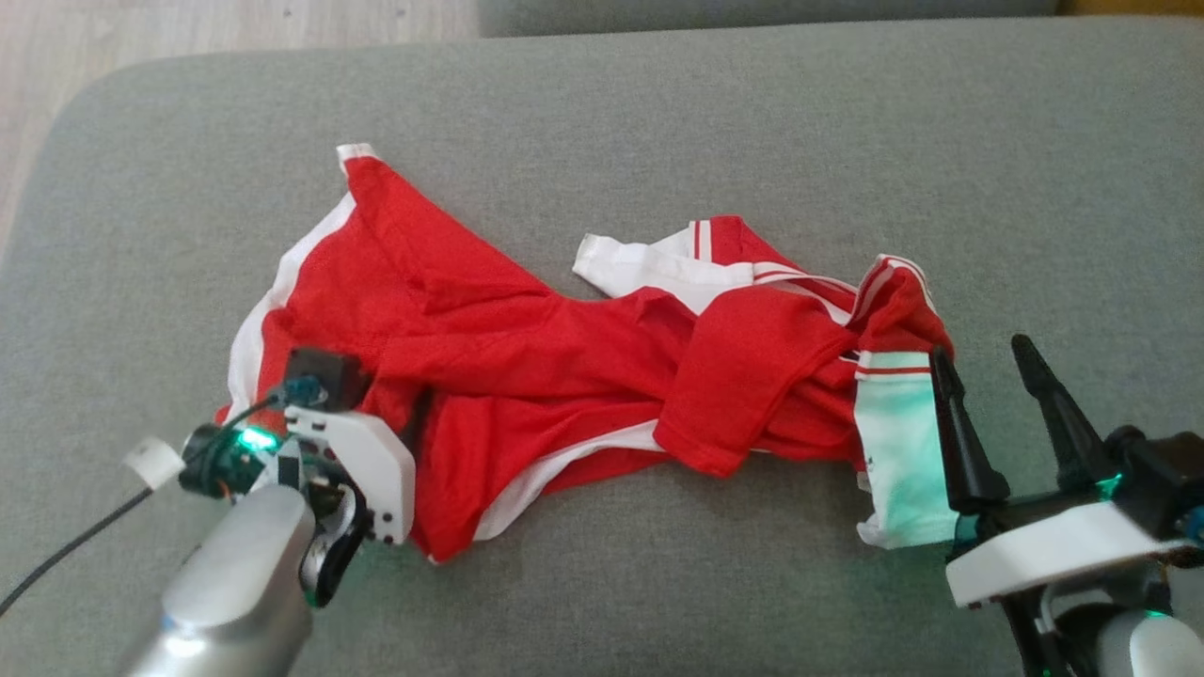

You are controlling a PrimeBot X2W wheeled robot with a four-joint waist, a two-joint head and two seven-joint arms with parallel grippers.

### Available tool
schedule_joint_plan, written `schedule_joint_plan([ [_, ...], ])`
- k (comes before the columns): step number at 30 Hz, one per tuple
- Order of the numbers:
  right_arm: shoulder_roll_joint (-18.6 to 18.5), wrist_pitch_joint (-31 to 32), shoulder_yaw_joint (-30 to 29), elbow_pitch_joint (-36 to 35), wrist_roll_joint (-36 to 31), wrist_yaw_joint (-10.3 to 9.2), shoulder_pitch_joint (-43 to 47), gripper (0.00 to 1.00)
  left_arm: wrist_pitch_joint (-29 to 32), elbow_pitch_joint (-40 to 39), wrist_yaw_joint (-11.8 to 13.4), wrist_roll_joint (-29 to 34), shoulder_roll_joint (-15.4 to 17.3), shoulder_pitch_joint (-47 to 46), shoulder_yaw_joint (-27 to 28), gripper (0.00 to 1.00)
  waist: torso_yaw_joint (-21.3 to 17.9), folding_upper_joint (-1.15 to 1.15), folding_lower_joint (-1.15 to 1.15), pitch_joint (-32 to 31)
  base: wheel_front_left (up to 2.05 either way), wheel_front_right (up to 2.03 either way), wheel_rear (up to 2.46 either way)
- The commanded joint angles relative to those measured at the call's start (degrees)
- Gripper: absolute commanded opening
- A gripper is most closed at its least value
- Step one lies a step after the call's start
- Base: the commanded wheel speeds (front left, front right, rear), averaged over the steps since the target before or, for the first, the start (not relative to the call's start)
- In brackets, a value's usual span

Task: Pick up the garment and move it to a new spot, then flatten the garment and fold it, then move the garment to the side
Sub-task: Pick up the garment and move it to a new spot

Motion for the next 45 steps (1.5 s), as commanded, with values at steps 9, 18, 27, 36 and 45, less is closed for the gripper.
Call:
schedule_joint_plan([
  [9, -0.37, -1.96, -0.38, -0.52, 1.24, -0.04, -2.11, 1.00, -10.29, -6.49, 1.05, 2.63, 2.75, -9.00, 3.54, 0.00, 1.08, 0.00, -0.02, -0.68, 0.00, 0.00, 0.00],
  [18, -0.37, -2.58, -0.91, 0.10, 2.40, -0.04, -1.19, 1.00, -6.36, -27.90, 7.42, 5.01, 13.60, -14.89, 11.01, 0.00, 4.86, 0.00, -0.02, -2.34, 0.00, 0.00, 0.00],
  [27, -0.37, -2.93, -0.51, 0.28, 2.58, -0.04, -1.49, 1.00, 0.19, -31.43, 10.16, 2.14, 22.73, -14.75, 18.91, 0.00, 6.76, 0.00, -0.02, -1.38, 0.00, 0.00, 0.00],
  [36, -0.37, -1.31, -0.01, -1.57, 0.74, -0.04, -4.11, 1.00, -7.46, -14.19, 7.61, -7.21, 20.16, -5.39, 25.19, 0.00, 6.59, 0.00, -0.02, 4.78, 0.00, 0.00, 0.00],
  [45, -0.37, 0.42, -0.90, -3.44, -1.14, -0.04, -5.60, 1.00, -21.82, 0.79, 3.69, -10.02, 8.32, -1.00, 24.02, 1.00, 6.94, 0.00, -0.02, 7.67, 0.00, 0.00, 0.00],
])
